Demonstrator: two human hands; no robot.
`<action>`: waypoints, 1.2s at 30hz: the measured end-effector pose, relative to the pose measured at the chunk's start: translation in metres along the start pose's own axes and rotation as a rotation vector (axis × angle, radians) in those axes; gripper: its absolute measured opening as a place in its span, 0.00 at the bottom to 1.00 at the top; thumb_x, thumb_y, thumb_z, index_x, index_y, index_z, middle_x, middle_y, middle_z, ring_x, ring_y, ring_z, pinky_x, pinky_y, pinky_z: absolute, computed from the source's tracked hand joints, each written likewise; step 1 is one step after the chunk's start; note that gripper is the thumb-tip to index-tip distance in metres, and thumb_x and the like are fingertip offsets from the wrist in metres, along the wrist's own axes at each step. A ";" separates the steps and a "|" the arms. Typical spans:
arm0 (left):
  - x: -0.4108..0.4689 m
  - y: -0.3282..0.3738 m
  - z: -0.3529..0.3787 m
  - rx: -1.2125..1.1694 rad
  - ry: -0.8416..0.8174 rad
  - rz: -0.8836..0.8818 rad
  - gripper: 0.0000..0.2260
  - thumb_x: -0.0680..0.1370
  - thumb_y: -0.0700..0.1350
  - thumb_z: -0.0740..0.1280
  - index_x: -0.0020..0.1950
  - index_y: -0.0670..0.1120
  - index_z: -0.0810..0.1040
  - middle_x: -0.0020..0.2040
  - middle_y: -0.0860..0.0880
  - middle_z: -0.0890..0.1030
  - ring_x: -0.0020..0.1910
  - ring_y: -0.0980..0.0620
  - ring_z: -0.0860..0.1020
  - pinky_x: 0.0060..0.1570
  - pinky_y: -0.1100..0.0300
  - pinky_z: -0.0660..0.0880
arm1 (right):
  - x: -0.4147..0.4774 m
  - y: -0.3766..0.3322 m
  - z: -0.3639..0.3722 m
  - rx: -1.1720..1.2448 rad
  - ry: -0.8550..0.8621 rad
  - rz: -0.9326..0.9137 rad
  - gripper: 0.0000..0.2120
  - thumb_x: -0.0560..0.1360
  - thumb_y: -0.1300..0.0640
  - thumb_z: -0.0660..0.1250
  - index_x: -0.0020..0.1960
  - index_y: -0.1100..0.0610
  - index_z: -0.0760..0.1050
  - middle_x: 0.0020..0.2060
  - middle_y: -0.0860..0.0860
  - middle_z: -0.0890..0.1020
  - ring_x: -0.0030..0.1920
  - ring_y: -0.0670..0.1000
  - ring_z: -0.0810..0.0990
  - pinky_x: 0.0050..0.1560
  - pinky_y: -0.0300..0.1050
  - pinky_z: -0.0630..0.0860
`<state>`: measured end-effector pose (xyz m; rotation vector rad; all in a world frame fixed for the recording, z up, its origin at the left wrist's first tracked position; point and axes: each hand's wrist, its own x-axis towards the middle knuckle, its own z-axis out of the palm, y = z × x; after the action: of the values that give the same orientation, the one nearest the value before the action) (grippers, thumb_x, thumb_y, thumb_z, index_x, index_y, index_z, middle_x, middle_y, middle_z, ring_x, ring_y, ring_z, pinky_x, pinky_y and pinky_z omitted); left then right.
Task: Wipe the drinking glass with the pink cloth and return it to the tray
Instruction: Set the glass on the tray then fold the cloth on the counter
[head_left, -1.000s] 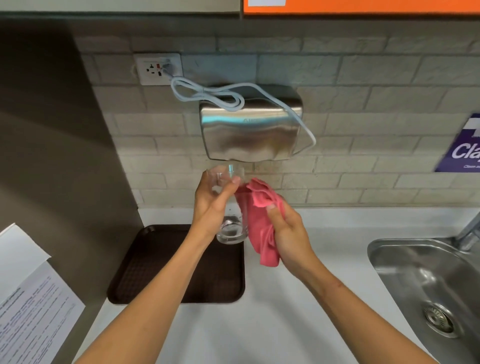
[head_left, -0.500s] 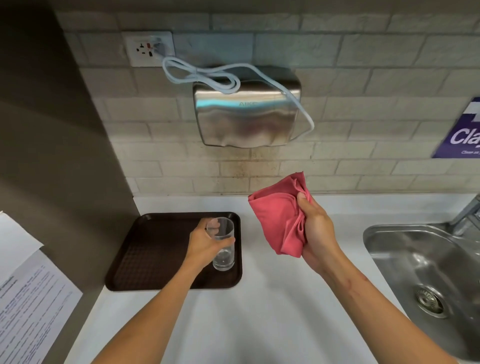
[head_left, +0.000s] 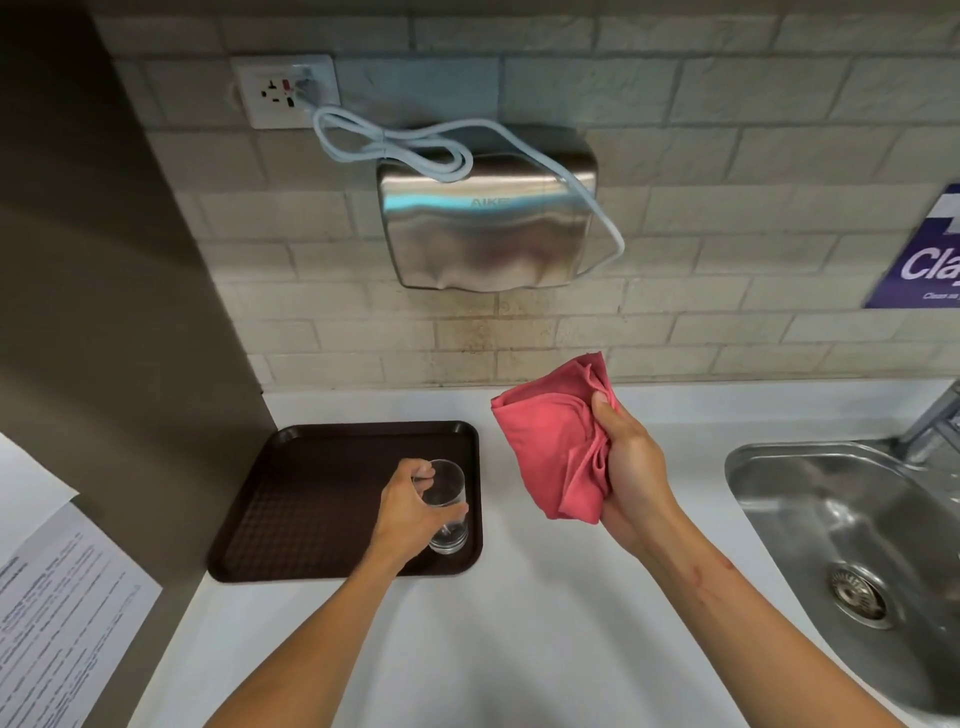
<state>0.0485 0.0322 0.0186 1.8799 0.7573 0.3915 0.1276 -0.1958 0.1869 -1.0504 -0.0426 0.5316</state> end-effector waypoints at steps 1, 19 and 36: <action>0.000 -0.001 0.001 0.003 -0.001 0.000 0.34 0.65 0.41 0.87 0.65 0.47 0.74 0.62 0.49 0.80 0.63 0.50 0.80 0.61 0.61 0.77 | 0.000 0.000 0.000 0.000 -0.001 0.002 0.11 0.86 0.54 0.61 0.62 0.55 0.81 0.47 0.51 0.90 0.46 0.49 0.88 0.60 0.53 0.81; -0.037 0.065 -0.008 -0.015 0.401 0.260 0.30 0.74 0.51 0.81 0.72 0.46 0.74 0.68 0.47 0.76 0.68 0.50 0.75 0.71 0.48 0.75 | -0.002 0.002 -0.008 0.046 0.015 0.056 0.12 0.85 0.53 0.63 0.62 0.57 0.81 0.49 0.55 0.89 0.48 0.54 0.87 0.62 0.55 0.80; -0.058 0.173 0.040 -1.020 -0.242 -0.427 0.12 0.86 0.40 0.63 0.66 0.36 0.80 0.52 0.37 0.88 0.48 0.41 0.87 0.47 0.48 0.83 | 0.012 0.041 -0.050 -0.902 -0.206 -0.622 0.23 0.81 0.41 0.66 0.74 0.45 0.73 0.75 0.40 0.72 0.79 0.38 0.64 0.78 0.33 0.60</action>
<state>0.0842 -0.0815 0.1624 0.7653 0.5969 0.2006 0.1356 -0.2151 0.1246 -1.7535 -0.8275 0.0173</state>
